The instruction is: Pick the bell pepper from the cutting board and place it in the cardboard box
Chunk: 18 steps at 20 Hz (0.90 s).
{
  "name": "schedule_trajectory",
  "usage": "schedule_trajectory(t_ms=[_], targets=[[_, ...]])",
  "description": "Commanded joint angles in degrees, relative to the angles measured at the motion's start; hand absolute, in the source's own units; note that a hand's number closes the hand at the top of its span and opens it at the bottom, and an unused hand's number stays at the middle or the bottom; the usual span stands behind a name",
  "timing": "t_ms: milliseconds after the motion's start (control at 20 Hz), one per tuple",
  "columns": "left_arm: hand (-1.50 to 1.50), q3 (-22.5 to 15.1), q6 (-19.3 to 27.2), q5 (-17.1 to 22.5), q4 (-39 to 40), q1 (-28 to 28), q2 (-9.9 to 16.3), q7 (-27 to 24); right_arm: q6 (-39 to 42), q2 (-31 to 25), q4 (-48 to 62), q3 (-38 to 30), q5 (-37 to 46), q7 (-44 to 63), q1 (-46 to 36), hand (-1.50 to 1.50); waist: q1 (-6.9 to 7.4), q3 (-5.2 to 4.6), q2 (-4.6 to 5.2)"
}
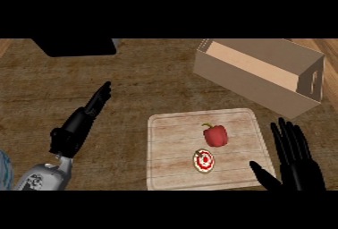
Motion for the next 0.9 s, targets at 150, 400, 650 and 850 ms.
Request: schedule_trajectory(t_ms=[150,400,650,850], targets=[[0.00,-0.1,-0.1,-0.7,0.9,-0.6,-0.4,-0.7,21.7,5.7,-15.3,8.7,16.0,16.8,6.2,-1.50,0.91,0.15,0.42],[0.00,-1.3,-0.5,-0.7,1.6,-1.7,-2.6,-1.2,38.0,16.0,-23.0,20.5,26.4,28.8,7.1,-1.50,2.31,0.44,0.77],[0.00,-0.4,-1.8,-0.3,0.5,-4.8,-3.2,2.1,52.0,28.0,-20.1,25.7,28.9,39.1,-3.8,-1.50,3.69,0.71,0.97],[0.00,-1.4,-2.6,-2.9,1.6,-3.6,-4.7,0.2,52.2,28.2,-16.7,27.4,25.9,45.1,-9.5,-1.50,3.70,0.75,0.99]])
